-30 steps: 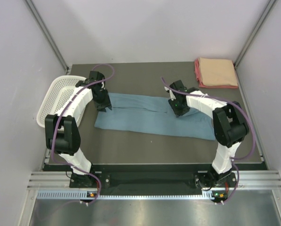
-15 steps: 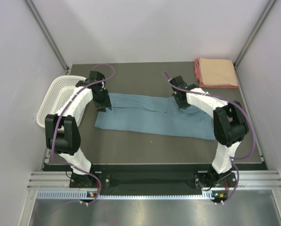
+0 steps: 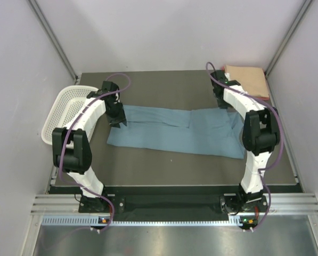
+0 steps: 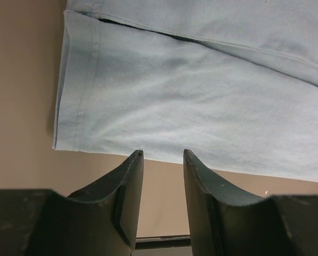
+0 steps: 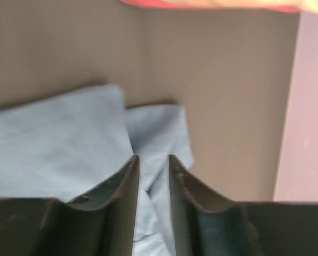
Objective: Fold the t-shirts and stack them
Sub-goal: Fold the tshirt
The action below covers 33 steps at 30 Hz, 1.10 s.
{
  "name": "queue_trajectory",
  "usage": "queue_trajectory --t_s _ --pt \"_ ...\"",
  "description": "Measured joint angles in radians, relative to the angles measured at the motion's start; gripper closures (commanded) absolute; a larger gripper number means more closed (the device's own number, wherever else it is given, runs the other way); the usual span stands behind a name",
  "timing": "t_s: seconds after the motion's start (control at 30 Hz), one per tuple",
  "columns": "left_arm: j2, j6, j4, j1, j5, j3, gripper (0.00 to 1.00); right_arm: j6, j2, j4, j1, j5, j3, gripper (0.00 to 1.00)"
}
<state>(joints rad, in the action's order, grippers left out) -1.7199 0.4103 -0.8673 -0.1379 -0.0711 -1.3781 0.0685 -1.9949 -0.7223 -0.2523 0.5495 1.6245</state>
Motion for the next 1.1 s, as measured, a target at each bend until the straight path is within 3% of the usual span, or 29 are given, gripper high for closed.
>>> queue_trajectory --t_s 0.2,0.37,0.63,1.1 --pt "-0.002 -0.002 0.000 0.001 -0.002 0.000 0.59 0.031 0.005 -0.031 0.042 0.020 -0.024 0.55" --pt "-0.013 -0.001 0.000 0.001 -0.021 0.000 0.59 0.027 0.025 -0.015 0.057 -0.117 -0.080 0.49" --pt "-0.023 0.002 0.000 0.001 -0.045 0.000 0.59 0.081 -0.022 0.034 0.111 -0.380 -0.031 0.49" --pt "-0.021 0.001 0.000 0.006 -0.043 0.024 0.59 0.115 -0.114 0.116 0.204 -0.526 -0.019 0.51"
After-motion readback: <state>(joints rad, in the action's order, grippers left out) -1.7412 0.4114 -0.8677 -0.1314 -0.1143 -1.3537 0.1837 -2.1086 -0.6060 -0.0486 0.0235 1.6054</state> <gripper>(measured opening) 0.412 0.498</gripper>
